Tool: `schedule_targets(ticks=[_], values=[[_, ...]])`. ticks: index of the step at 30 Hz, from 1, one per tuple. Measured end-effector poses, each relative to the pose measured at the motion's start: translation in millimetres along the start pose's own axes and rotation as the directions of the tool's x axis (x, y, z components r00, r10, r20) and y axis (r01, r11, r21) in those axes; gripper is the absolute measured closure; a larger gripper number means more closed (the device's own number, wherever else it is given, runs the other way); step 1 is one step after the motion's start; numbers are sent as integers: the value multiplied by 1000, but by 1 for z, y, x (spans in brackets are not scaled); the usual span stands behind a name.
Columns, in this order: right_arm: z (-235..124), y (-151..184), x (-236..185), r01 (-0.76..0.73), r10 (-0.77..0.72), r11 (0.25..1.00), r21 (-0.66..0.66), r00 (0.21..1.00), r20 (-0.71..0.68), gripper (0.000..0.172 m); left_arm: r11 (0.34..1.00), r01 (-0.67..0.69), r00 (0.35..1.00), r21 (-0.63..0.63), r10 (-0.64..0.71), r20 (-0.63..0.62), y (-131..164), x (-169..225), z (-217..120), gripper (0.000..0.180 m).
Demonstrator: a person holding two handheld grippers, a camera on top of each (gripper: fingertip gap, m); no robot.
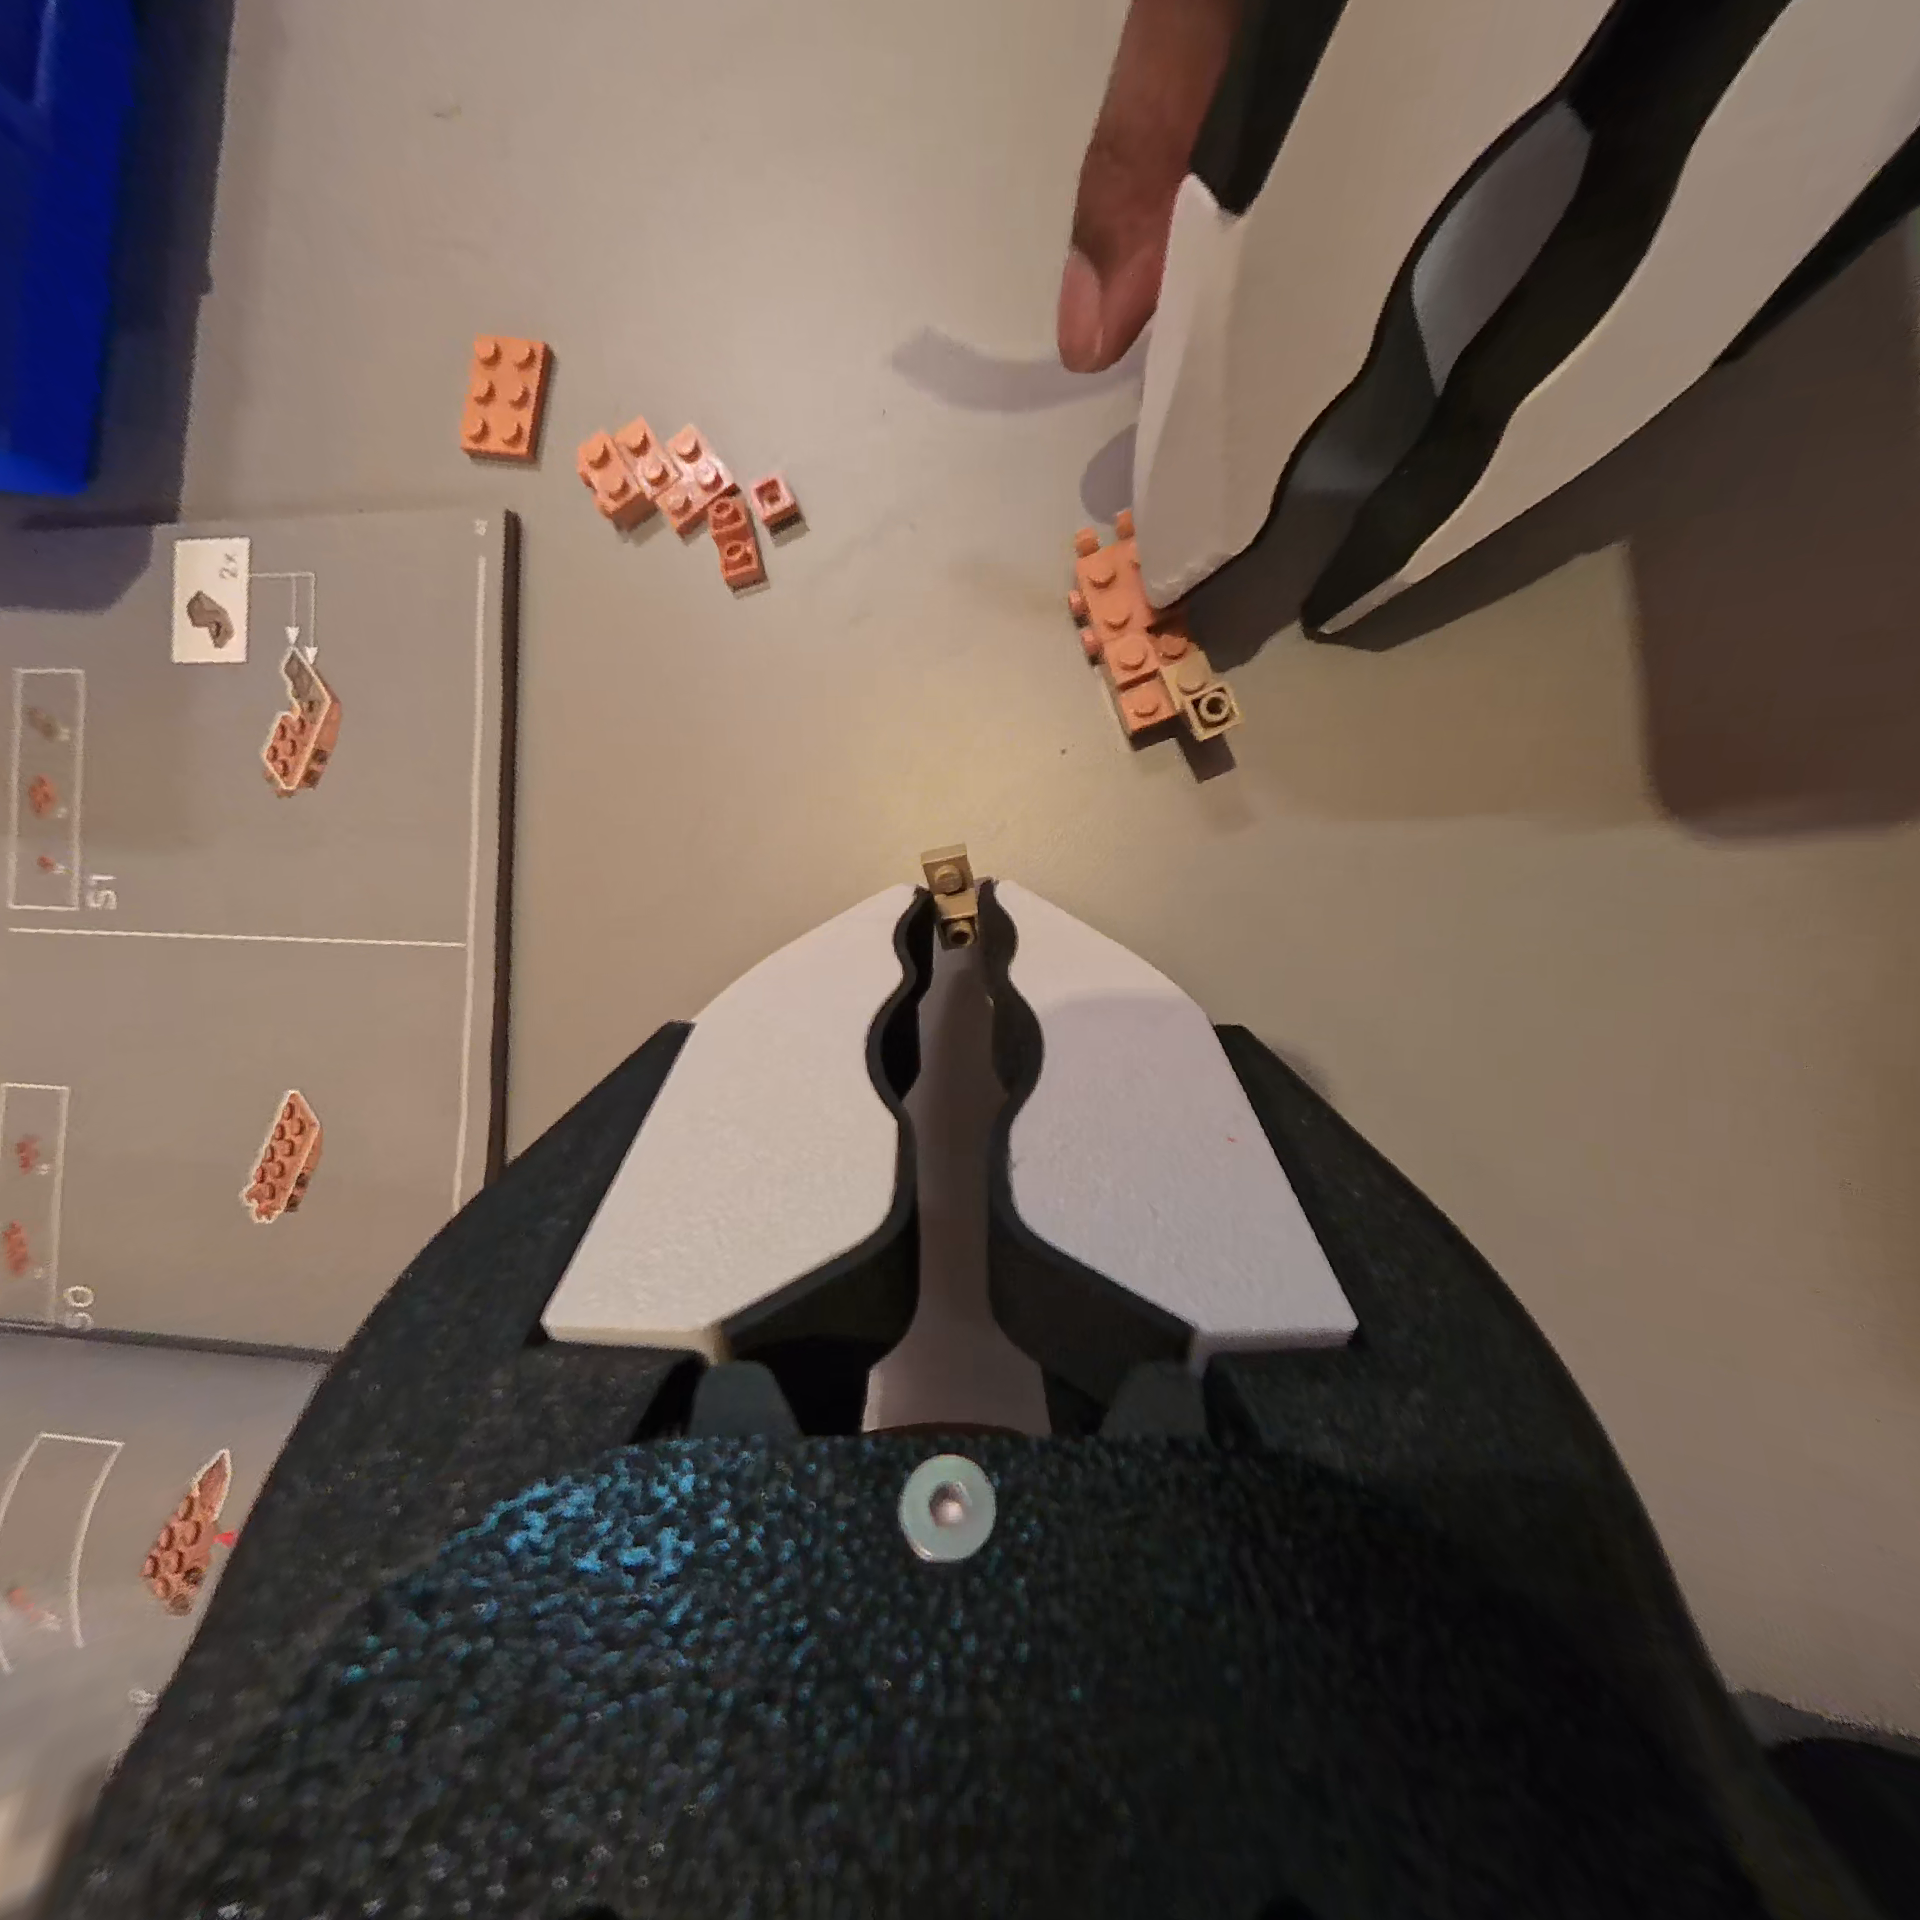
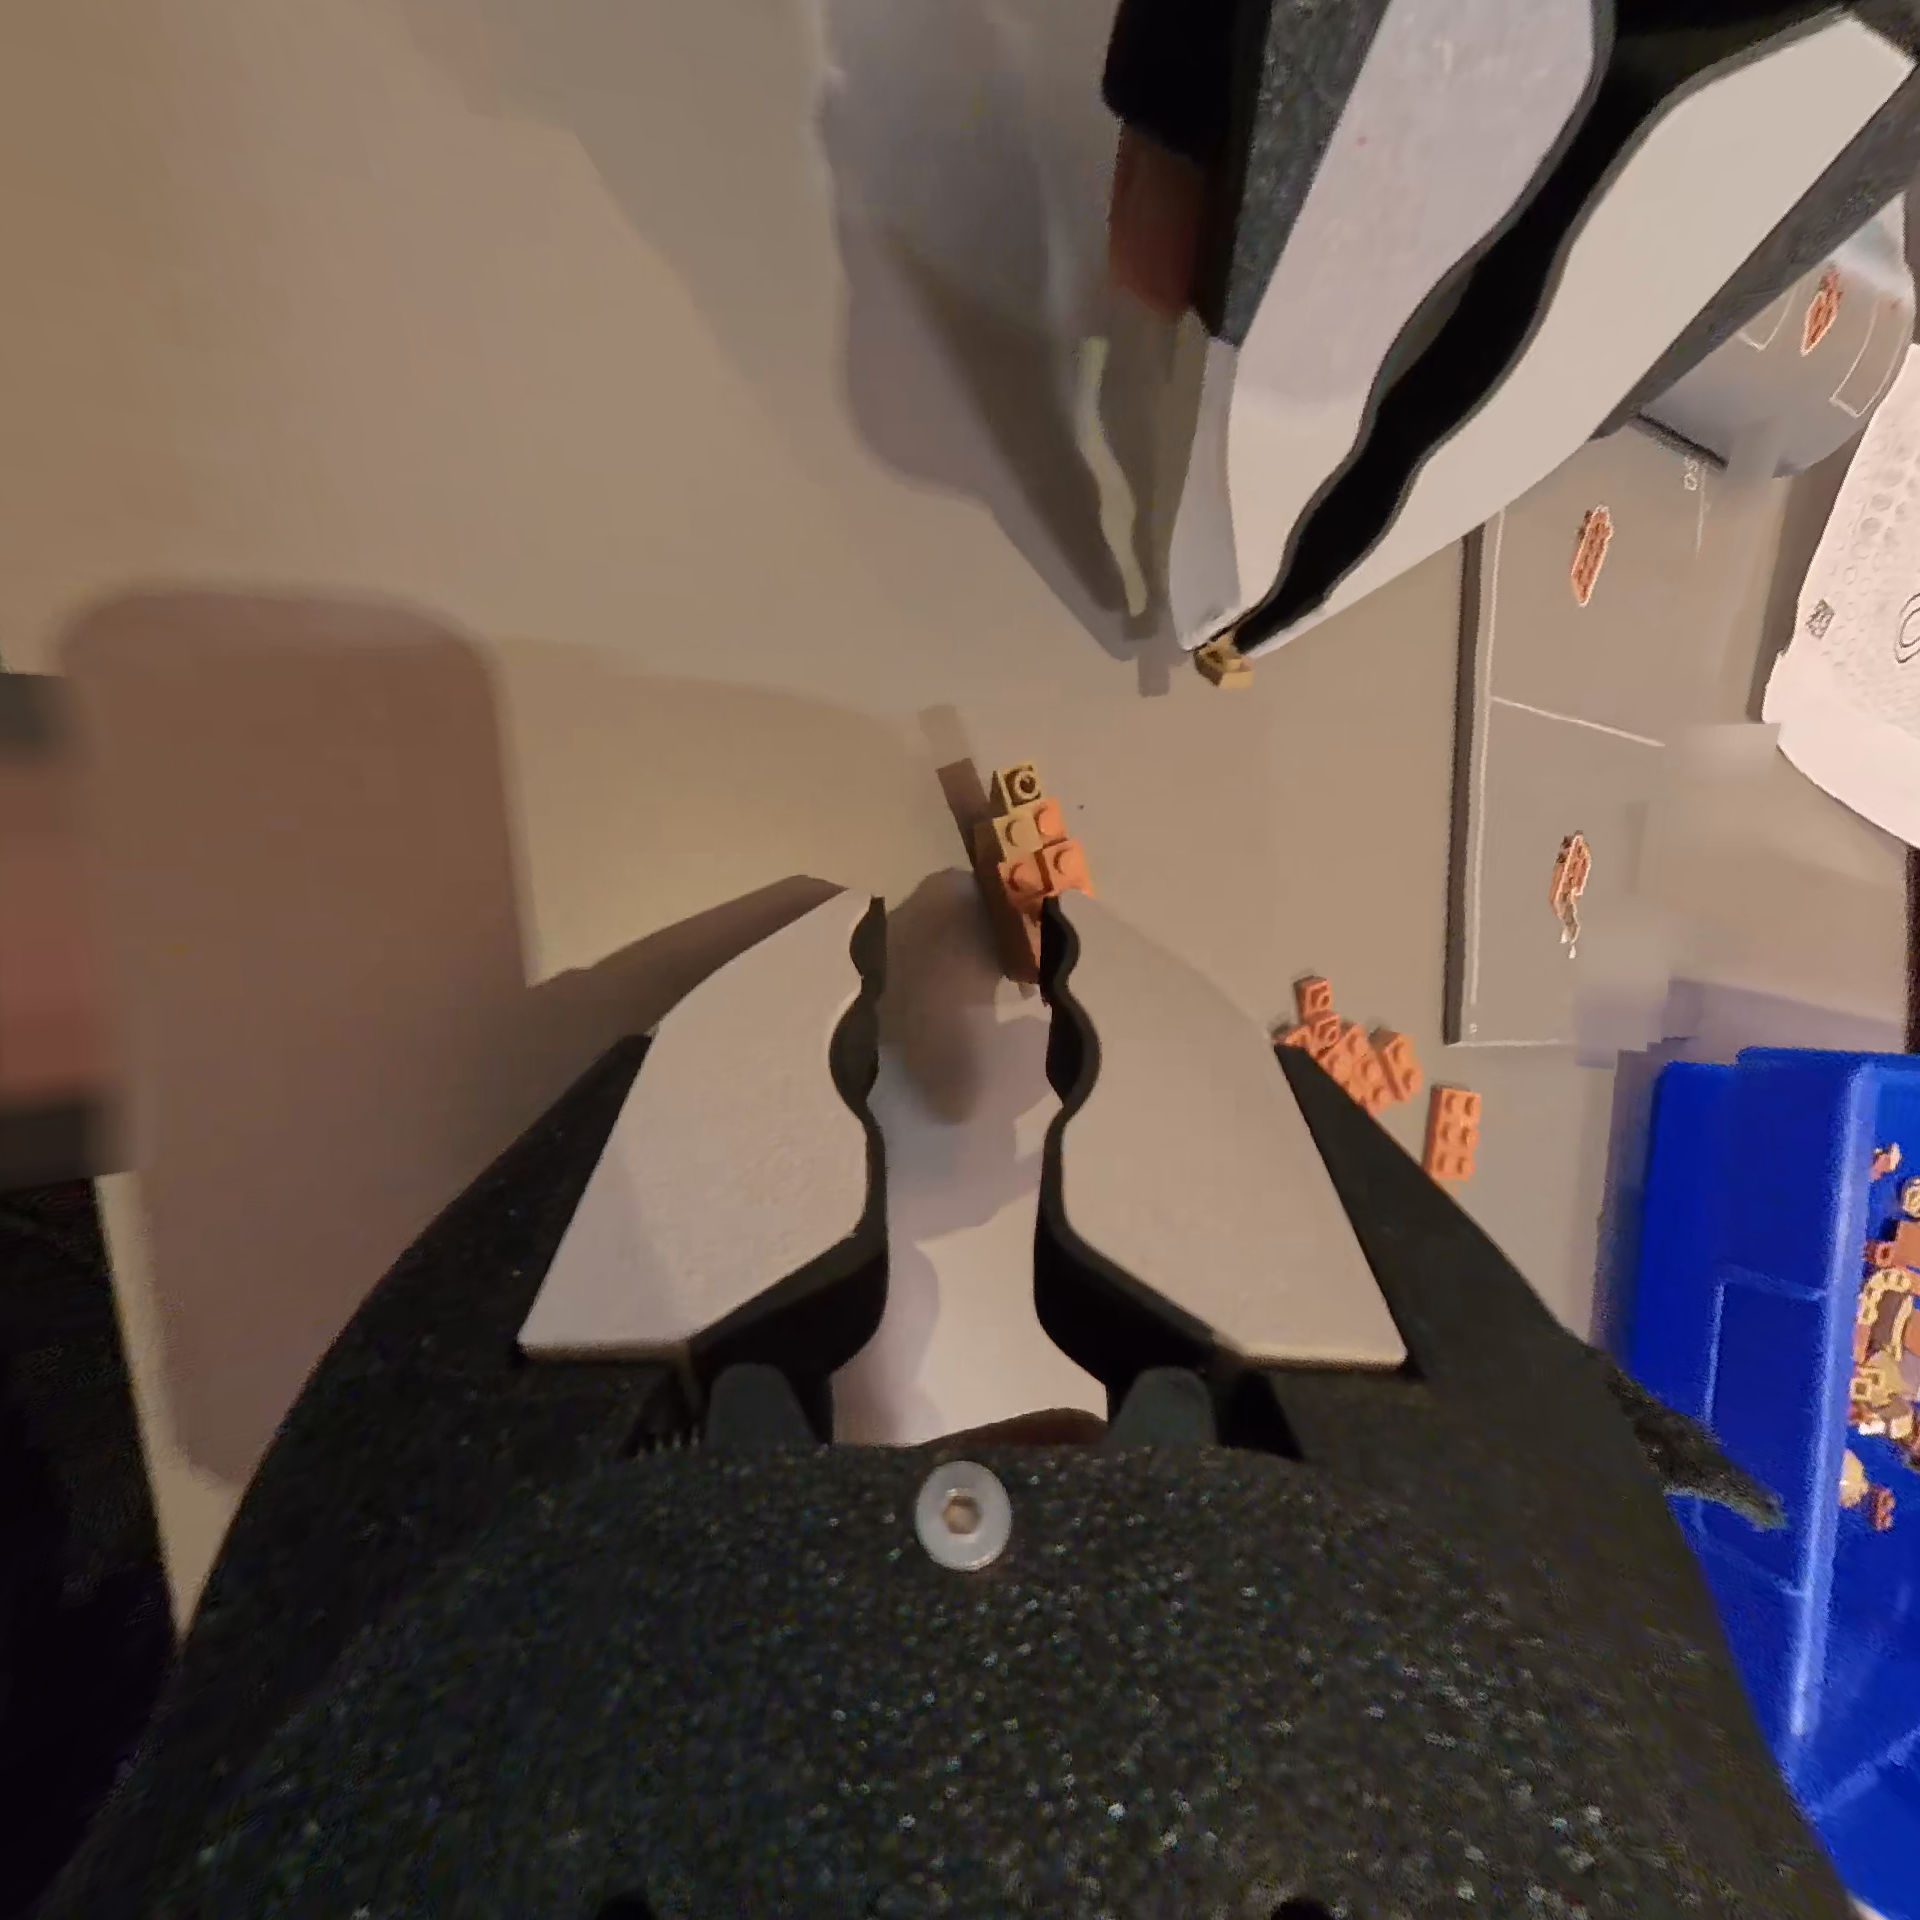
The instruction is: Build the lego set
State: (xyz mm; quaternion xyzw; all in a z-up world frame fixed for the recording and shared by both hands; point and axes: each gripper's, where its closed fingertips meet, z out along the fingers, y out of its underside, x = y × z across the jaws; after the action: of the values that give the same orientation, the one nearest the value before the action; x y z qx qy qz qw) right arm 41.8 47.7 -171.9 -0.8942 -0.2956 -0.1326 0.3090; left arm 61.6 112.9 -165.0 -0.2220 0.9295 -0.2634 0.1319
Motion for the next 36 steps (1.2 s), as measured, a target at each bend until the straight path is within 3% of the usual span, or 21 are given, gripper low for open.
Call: schedule_targets(ticks=[6,11,14,16,23,29,36], values=[[-14,4,-17,-157,156,988,9,985,76,140,999,-36,999,20,36,10,-11,5,0,173],[-24,4,-19,-191,189,981,31,980,53,143,986,12,999,168,-4,-48,-38,31,-11,173],[-30,2,-9,-126,126,990,71,992,2,141,963,71,996,261,-57,-62,-48,57,-16,173],[-29,3,-6,-50,47,996,79,998,30,141,961,106,994,255,-98,-44,-42,69,-13,173],[-18,13,-11,154,-158,987,40,926,342,140,968,159,986,196,-165,15,-26,89,0,173],[-7,7,4,163,-157,987,16,914,374,148,962,189,980,200,-199,30,-23,94,1,173],[-9,3,4,366,-373,926,87,860,349,145,962,184,980,200,-195,39,-22,92,-2,173]])
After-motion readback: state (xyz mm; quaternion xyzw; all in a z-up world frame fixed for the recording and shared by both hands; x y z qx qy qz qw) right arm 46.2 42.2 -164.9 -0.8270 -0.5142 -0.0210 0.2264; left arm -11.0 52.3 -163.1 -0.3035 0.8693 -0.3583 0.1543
